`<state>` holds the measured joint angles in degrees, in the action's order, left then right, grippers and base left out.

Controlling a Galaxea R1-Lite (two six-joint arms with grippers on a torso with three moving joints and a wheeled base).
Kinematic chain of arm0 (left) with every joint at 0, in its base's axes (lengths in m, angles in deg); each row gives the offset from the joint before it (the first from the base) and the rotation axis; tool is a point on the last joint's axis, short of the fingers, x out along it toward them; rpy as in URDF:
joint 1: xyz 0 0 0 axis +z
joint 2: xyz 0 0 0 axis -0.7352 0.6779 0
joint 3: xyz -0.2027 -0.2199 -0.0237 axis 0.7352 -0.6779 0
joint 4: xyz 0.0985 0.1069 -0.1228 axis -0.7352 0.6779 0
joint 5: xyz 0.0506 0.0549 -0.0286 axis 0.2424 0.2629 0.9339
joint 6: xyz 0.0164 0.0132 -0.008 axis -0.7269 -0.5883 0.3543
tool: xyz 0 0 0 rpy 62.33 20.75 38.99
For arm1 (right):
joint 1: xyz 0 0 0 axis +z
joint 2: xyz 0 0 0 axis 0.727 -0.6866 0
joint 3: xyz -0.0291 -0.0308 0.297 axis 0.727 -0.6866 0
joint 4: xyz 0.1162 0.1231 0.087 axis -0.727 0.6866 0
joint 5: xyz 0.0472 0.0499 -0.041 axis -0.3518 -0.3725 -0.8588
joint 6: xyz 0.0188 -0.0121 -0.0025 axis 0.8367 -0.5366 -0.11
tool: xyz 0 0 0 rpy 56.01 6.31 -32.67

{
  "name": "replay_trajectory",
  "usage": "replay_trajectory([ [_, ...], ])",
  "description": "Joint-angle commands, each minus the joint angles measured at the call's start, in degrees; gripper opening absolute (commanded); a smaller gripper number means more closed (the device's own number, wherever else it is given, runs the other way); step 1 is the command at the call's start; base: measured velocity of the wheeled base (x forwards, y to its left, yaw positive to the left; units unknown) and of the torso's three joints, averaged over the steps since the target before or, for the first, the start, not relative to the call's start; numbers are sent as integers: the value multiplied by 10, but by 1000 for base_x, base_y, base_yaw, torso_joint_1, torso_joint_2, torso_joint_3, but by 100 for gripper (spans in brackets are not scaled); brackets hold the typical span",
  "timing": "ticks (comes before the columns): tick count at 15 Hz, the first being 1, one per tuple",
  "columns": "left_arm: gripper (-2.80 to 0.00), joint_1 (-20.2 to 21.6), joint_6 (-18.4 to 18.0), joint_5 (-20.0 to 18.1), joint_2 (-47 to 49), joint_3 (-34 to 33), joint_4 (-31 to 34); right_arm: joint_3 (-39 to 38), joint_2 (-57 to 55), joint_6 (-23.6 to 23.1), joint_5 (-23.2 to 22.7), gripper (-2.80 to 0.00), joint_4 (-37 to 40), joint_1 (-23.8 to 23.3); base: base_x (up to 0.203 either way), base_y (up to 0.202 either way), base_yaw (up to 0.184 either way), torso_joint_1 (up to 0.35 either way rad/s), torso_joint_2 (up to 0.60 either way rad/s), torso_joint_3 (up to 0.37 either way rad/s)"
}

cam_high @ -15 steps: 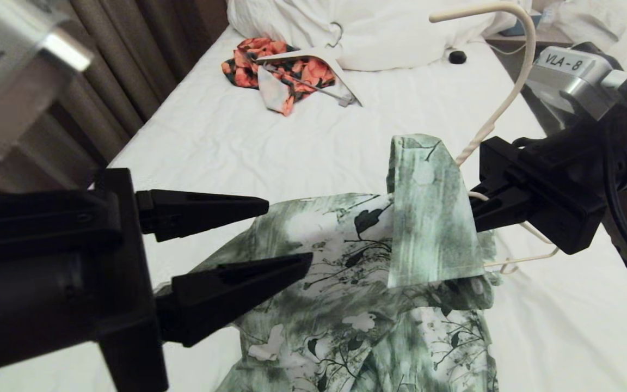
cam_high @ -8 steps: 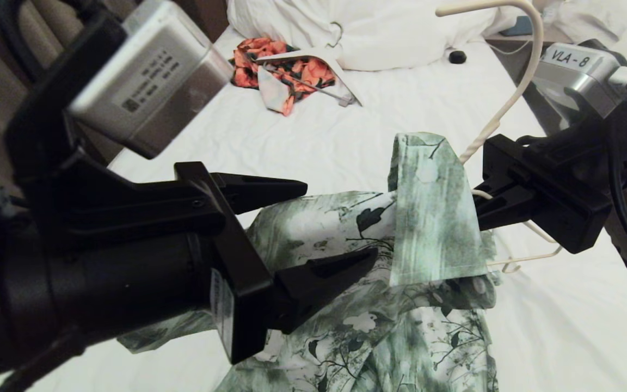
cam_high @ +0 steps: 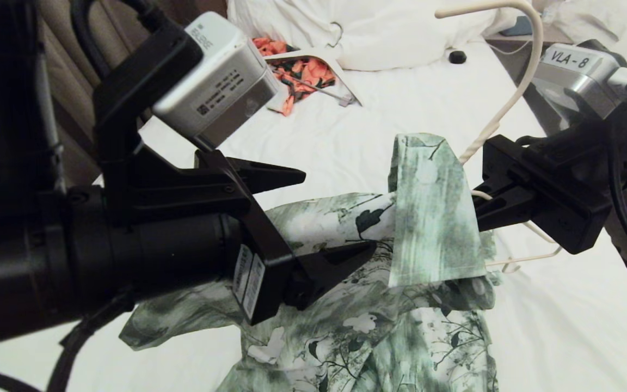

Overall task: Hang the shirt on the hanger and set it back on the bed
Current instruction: Hook the other side of the shirt onto the hanger

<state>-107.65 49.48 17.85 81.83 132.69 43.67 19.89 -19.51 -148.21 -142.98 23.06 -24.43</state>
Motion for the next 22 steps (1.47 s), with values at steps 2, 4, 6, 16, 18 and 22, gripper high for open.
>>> replay_trajectory([
  [2, 0, 4, -16, -12, -3, 35, 92, -1, -2, -3, 0, -280, 3, 0, 0, 0, 0, 0, 0, 0],
  [4, 0, 2, -37, -19, -1, 31, 111, 1, -2, -3, 1, -280, 3, 0, 0, 0, 0, 0, 0, 0],
  [6, 0, -3, -45, -19, -1, 35, 134, 2, 0, -4, 9, -280, 2, 0, 0, 0, 0, 0, 0, 0],
  [16, 0, -2, -73, -27, 9, 34, 121, 4, 2, -3, 11, -280, 5, 0, 0, 0, 0, 0, 0, 0],
  [18, 0, 2, -74, -27, 21, 16, 65, 4, 2, -3, 10, -280, 5, -2, 0, 0, 0, 0, 0, 0],
  [22, 0, 5, -75, -41, 37, 11, 47, 4, 1, -3, 10, -280, 4, -2, 0, 0, 0, 0, 0, 0],
])
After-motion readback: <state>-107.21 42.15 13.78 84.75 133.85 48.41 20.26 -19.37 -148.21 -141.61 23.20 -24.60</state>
